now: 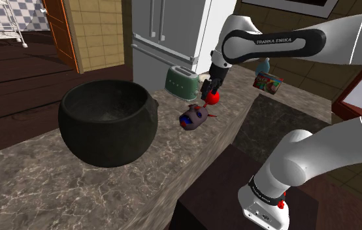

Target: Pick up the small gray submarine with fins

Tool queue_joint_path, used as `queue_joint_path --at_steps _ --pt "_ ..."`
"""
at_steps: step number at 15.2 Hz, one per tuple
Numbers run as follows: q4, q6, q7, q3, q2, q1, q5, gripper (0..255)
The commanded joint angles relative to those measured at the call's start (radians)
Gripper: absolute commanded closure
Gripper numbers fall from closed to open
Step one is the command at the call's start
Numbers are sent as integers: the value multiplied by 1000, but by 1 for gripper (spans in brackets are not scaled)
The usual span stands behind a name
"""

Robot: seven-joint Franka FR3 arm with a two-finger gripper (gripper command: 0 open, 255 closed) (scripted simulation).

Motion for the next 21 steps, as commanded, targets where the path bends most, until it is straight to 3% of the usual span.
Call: queue_joint_path --at_steps 1,6,11,21 --pt "7 56 -44 -34 65 -5 4 0" --pt "59 173 -155 -107 246 -5 45 0" --pt "148 259 -285 -165 444 -5 131 0" --pt "110 363 -322 -167 516 -5 168 0"
